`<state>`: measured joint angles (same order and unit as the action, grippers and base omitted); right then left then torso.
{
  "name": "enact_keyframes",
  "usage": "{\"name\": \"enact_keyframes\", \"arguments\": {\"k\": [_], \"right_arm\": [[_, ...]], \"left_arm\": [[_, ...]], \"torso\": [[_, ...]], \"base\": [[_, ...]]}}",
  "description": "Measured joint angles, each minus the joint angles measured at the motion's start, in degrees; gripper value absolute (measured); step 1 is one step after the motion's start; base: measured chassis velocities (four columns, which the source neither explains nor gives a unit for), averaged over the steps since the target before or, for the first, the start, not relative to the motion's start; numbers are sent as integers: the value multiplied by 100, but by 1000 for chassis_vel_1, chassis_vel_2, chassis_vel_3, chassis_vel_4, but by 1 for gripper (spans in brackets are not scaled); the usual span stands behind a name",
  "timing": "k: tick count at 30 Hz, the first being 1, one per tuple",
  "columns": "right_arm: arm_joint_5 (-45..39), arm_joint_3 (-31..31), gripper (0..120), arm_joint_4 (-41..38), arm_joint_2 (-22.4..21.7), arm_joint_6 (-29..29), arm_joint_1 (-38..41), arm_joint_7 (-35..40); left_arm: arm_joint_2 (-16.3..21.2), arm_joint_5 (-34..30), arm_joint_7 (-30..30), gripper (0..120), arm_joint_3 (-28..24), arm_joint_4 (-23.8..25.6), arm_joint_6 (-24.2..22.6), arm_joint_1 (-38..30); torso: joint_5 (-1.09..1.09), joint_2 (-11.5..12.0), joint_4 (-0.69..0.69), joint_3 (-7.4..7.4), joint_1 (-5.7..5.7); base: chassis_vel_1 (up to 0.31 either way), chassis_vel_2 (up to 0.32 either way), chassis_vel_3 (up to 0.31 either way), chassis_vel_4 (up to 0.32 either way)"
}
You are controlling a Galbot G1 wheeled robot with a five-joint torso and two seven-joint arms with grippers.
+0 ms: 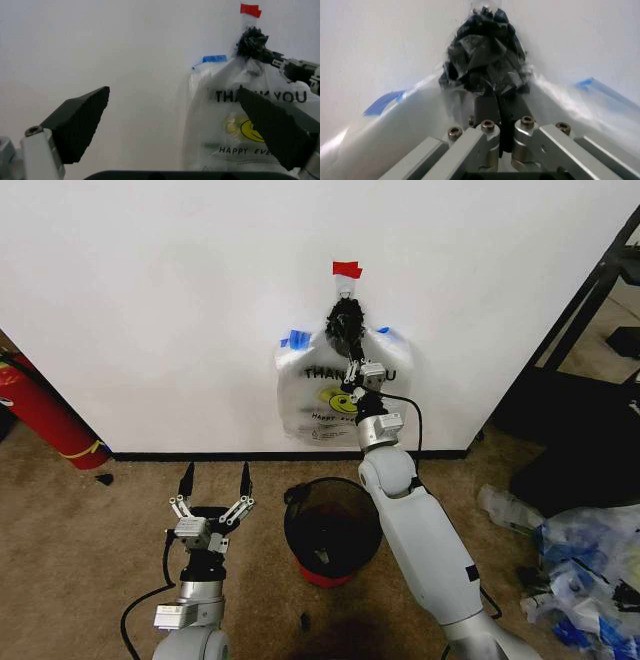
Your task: Pick up the garbage bag from the wall and place it over the trash bin.
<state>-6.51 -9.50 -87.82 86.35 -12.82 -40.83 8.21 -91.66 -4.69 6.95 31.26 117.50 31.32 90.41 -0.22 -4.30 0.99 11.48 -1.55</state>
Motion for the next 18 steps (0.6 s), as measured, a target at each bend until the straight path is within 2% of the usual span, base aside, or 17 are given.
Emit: {"name": "enact_keyframes", "arguments": {"k": [18], "right_arm": [[-308,-227,0,-589,-177,-269,-1484,-333]], "left_arm": [[57,-36,0,100,-28,135,1,64]], "torso": [[0,-1,1,-1,0]], "base": [[0,0,0,0]]}}
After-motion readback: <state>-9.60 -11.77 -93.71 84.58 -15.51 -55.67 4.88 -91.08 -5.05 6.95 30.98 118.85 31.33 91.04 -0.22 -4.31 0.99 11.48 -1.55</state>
